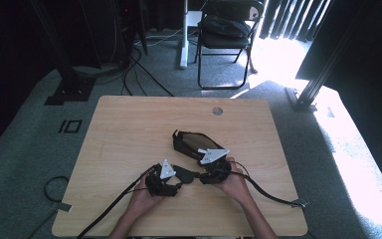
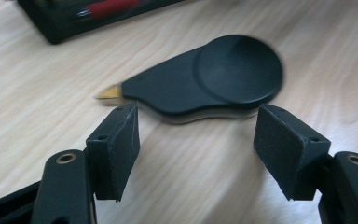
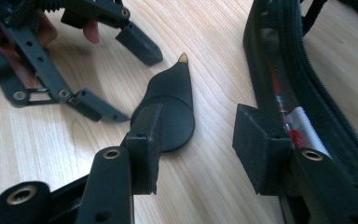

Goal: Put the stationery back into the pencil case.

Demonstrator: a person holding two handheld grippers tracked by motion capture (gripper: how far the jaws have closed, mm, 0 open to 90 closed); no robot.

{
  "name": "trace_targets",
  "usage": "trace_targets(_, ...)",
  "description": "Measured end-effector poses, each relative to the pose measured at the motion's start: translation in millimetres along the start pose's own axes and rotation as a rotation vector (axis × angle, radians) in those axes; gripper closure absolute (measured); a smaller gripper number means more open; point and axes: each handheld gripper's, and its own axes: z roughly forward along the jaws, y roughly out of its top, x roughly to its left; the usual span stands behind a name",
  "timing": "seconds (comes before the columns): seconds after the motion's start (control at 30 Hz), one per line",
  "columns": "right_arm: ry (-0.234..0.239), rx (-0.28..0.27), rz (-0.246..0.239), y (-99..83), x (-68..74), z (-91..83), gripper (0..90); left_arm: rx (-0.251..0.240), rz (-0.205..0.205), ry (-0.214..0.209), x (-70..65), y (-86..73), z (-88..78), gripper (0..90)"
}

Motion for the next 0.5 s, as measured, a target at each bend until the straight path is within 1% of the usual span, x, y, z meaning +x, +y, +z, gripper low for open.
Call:
trace_targets(0.07,-0.002,-0.010,0.008,-0.2,1.5,1.6,49.4,0.017,0.014,0.036,2.3,0.2,-2.4,30.8)
trace_targets(0.13,-0.001,-0.027,0.009,-0.1,2.6,2.5,48.1,0.027,0.024,0.058,4.4,0.1,-4.0,30.9)
trace_targets(0.23,-0.006,-0.046,0.015,1.2,2.9,1.2,45.8,0.033,0.014,0.057,7.6,-0.6,-4.8,30.9)
trace_targets(0.33,-0.010,-0.061,0.022,3.5,3.4,-2.3,40.8,0.031,-0.013,0.057,13.1,-2.3,-5.0,31.0)
trace_targets(0.4,-0.027,-0.055,0.004,8.6,7.3,-4.0,37.1,0.028,-0.040,0.054,17.2,-4.1,-5.2,31.0)
trace_targets(0.43,-0.027,-0.055,0.004,8.6,7.3,-4.0,37.1,0.028,-0.040,0.054,17.2,-4.1,-5.2,31.0)
trace_targets(0.47,-0.026,-0.061,-0.009,11.8,10.4,-4.9,35.8,0.029,-0.059,0.050,21.0,-5.6,-5.9,31.0)
trace_targets(0.5,-0.018,-0.067,-0.026,16.7,15.0,-6.2,33.1,0.025,-0.067,0.056,24.2,-7.6,-6.7,31.0)
